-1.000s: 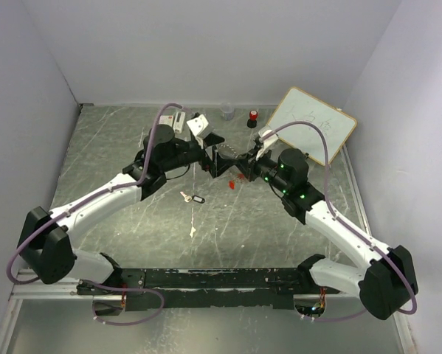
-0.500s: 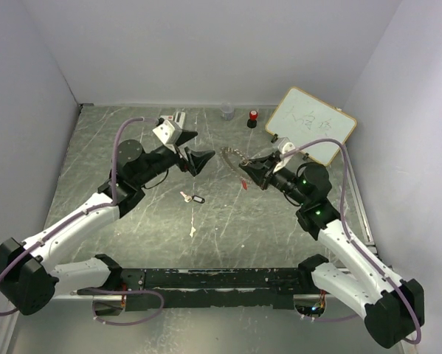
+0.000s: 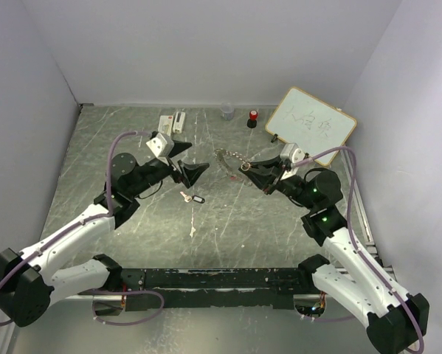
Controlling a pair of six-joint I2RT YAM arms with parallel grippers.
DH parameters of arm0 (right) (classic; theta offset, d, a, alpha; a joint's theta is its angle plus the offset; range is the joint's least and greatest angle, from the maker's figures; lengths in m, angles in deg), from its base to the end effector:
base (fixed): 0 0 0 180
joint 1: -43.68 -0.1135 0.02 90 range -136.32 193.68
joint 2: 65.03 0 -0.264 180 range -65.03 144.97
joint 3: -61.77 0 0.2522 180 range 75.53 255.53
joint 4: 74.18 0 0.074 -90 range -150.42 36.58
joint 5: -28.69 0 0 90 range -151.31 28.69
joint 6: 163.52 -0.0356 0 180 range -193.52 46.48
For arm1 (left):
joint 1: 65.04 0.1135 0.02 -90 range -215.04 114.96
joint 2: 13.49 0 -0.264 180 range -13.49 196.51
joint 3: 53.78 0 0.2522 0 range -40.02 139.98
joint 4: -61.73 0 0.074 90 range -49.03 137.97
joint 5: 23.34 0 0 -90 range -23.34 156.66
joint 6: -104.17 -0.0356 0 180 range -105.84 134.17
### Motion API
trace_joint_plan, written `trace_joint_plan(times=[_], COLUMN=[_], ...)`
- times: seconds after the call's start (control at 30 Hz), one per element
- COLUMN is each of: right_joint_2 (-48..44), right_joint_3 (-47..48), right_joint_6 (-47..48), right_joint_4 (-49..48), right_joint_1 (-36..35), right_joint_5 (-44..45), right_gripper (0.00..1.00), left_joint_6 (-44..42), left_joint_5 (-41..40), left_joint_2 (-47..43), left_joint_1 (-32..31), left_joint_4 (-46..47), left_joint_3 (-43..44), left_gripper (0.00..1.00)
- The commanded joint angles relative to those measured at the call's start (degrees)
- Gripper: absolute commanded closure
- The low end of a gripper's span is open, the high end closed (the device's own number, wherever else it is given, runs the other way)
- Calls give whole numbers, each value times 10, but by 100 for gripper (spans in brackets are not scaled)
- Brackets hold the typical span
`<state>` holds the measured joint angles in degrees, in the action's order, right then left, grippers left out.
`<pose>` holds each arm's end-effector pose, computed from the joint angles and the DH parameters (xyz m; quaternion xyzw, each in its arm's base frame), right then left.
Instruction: Put the keys on the keyring
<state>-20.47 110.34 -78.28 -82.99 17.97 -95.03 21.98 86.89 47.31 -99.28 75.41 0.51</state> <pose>0.1577 0.0978 0.3394 -0.3314 0.5458 0.3711 0.6742 0.1984 -0.1499 0.3288 0.2771 0.6039 -0.3733 0.6474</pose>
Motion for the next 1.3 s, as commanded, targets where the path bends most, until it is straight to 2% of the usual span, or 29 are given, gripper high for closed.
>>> trace_joint_plan(times=[0.0, 0.3, 0.53, 0.8, 0.93, 1.17, 1.27], right_joint_2=[-15, -15, -15, -41, -53, -46, -40], right_joint_3=[19, 22, 23, -14, -27, -28, -25], right_joint_6=[-12, -10, 7, 42, 49, 50, 47], right_joint_4=[-37, -31, 22, 51, 58, 51, 42], right_joint_1=[1, 1, 1, 1, 1, 1, 1], right_joint_5=[-8, -15, 33, 29, 22, -13, -24], right_gripper=[100, 100, 100, 100, 100, 100, 100], left_joint_6=[-21, -21, -3, 34, 35, 23, 19], left_joint_5=[18, 55, -88, -101, -58, 115, 180], left_joint_2=[-15, -3, 16, 39, 47, 45, 68], left_joint_1=[5, 5, 11, 27, 27, 26, 27], left_joint_4=[34, 80, -5, -32, -6, 175, 207], left_joint_3=[-9, -25, 0, 1, -14, -71, -62], left_gripper=[0, 1, 2, 0, 0, 0, 0])
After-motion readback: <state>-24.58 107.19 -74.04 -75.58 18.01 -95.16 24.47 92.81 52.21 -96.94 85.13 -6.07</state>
